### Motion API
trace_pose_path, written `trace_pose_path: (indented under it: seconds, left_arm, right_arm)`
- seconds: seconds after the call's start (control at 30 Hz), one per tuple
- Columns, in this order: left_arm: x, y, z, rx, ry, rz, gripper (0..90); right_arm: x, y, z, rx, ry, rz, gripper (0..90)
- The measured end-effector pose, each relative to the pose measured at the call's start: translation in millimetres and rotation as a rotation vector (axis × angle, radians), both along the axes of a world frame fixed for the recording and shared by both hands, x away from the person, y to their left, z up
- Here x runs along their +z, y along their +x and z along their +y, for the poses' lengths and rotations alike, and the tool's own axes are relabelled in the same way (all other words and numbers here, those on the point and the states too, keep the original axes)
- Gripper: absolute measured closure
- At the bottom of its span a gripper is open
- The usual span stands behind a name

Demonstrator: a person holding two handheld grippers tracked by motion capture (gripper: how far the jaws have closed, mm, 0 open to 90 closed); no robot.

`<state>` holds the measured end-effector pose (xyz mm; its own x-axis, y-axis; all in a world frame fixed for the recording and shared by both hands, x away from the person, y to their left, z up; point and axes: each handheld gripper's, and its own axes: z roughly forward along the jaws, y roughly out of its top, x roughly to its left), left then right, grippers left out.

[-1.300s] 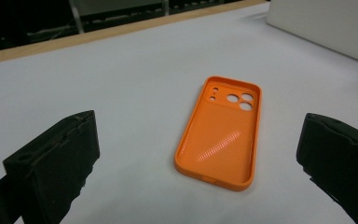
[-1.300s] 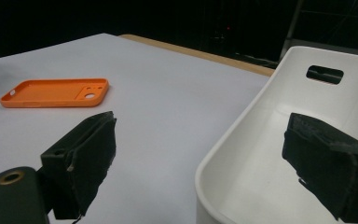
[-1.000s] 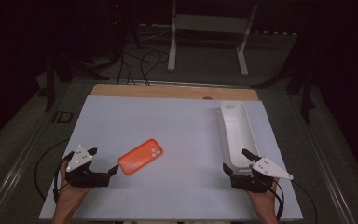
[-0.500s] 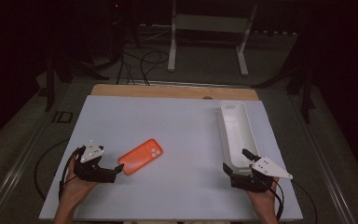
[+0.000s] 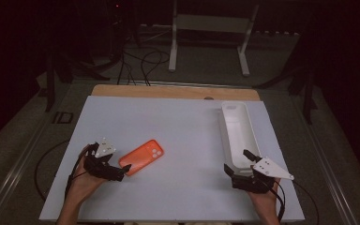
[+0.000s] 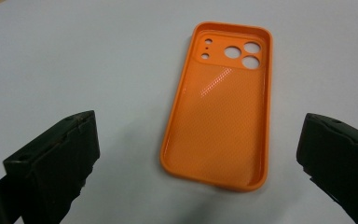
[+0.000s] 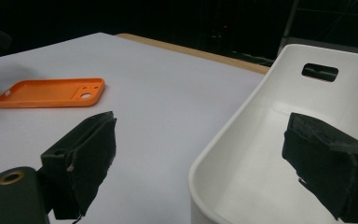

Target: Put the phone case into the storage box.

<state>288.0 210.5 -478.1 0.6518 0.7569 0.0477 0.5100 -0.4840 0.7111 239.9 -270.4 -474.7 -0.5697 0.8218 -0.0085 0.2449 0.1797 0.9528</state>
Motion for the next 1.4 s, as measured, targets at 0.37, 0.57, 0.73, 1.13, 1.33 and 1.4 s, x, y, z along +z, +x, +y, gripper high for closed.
trace_pose_path:
  seconds: [0.37,0.57,0.73,1.13,1.33,1.4]
  left_arm:
    - [-5.4,7.4,-7.8,-0.043,0.013,0.025,0.0]
    - [-8.4,10.5,-11.1,-0.057,0.024,0.038,0.0]
    - [-11.6,13.3,-13.7,-0.067,0.036,0.056,0.0]
    - [-21.6,19.6,-20.0,-0.089,0.057,0.097,0.0]
    - [-25.5,22.1,-21.5,-0.093,0.073,0.119,0.0]
    - [-26.1,22.5,-21.8,-0.094,0.073,0.123,0.0]
  right_arm:
    - [-0.2,0.1,0.5,0.002,-0.001,0.0,9.5]
    - [-0.5,0.4,0.6,0.003,-0.002,0.002,9.5]
    - [-0.5,0.3,0.5,0.004,-0.003,0.002,9.6]
    - [-1.1,0.7,1.0,0.007,-0.007,0.008,9.5]
    - [-1.1,0.8,1.0,0.007,-0.007,0.008,9.5]
    - [-1.1,0.8,1.0,0.007,-0.007,0.008,9.5]
